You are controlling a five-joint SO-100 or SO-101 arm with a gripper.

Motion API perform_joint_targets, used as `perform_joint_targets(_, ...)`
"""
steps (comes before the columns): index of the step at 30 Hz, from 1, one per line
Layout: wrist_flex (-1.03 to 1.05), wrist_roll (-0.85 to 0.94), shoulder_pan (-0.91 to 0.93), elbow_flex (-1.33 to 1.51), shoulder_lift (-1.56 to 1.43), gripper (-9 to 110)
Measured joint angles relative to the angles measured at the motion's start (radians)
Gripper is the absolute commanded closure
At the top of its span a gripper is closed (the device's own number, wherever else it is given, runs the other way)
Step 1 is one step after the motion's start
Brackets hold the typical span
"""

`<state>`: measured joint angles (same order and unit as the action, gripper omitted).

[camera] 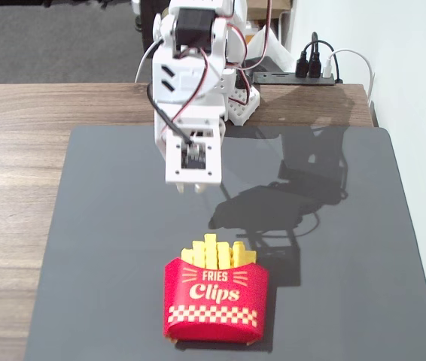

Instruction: Grab a fry

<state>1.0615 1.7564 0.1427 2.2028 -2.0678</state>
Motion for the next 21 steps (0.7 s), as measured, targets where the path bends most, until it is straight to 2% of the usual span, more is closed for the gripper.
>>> perform_joint_targets(9,-0.107,0.005,-0.003,-0.043,0.176,83)
perform_joint_targets(16,-0.14,-0.034,-0.029,-0.094,0.25,70)
perform_joint_targets(21,-0.153,-0.052,-0.043,-0.095,0.272,71)
